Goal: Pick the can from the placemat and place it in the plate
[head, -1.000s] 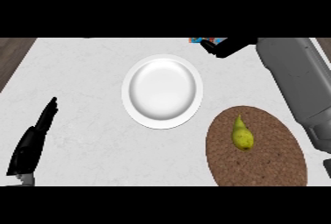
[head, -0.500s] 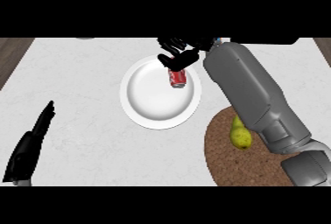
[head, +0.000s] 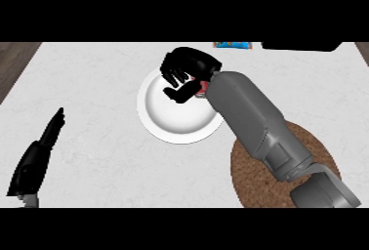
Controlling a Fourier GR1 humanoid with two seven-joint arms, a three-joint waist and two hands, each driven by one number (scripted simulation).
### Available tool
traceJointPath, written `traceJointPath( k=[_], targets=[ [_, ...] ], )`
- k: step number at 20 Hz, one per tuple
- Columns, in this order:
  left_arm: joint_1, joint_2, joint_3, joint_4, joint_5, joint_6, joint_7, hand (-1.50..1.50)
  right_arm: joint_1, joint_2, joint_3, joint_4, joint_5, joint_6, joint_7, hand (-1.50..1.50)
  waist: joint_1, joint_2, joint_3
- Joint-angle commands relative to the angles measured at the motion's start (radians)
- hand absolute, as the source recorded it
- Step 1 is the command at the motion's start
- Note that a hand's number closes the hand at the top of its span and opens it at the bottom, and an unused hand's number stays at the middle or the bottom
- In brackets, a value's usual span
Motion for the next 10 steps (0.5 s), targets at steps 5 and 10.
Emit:
traceJointPath(
  k=[5,10],
  targets=[
    [-0.036,-0.012,-0.026,-0.034,-0.008,-0.025,0.057,0.0,0.022,0.014,0.098,0.079,-0.124,-0.07,0.055,-1.5,0.025,0.005,0.001],
    [-0.017,-0.034,-0.021,0.004,-0.032,0.013,-0.006,0.0,0.025,0.014,0.007,0.006,-0.308,-0.084,0.06,-1.5,0.023,0.003,0.001]
  ],
)
